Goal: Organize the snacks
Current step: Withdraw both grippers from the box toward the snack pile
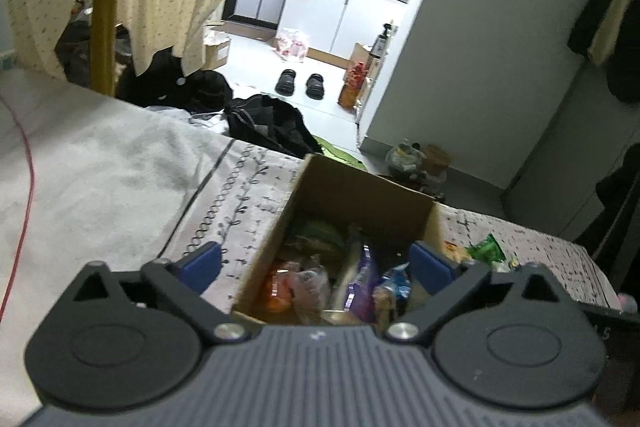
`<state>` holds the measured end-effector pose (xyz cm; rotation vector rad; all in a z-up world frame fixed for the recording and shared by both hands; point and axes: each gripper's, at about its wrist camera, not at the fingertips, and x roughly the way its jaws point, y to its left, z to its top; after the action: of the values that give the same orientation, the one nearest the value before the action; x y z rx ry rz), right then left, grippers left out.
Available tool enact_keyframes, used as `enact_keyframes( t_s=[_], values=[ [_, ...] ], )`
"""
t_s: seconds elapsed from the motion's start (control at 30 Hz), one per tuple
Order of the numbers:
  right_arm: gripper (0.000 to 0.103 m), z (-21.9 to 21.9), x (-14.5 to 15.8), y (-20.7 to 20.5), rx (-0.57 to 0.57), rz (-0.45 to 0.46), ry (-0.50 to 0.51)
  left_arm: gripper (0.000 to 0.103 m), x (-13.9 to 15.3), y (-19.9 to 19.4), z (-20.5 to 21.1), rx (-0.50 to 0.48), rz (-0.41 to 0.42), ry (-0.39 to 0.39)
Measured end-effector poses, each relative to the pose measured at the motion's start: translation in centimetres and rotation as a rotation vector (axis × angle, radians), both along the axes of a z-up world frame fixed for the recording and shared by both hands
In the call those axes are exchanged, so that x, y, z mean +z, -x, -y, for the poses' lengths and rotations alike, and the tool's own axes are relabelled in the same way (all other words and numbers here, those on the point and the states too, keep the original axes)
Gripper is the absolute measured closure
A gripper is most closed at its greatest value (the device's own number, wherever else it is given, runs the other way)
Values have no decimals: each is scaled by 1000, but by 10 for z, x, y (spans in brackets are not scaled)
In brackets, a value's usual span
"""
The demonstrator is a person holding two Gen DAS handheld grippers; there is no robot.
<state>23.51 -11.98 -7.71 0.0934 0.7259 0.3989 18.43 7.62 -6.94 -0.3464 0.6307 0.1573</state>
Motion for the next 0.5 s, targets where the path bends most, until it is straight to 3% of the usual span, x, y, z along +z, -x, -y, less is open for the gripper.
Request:
enact_keyframes(
  t_s=[0.23,0.5],
  values=[
    [5,30,-1,4,-60,7,35,0,1,-8,36,-95,-8,-16],
    [0,69,-3,6,-143,0,61,0,-1,-16,74,-171,-7,-32]
  ],
)
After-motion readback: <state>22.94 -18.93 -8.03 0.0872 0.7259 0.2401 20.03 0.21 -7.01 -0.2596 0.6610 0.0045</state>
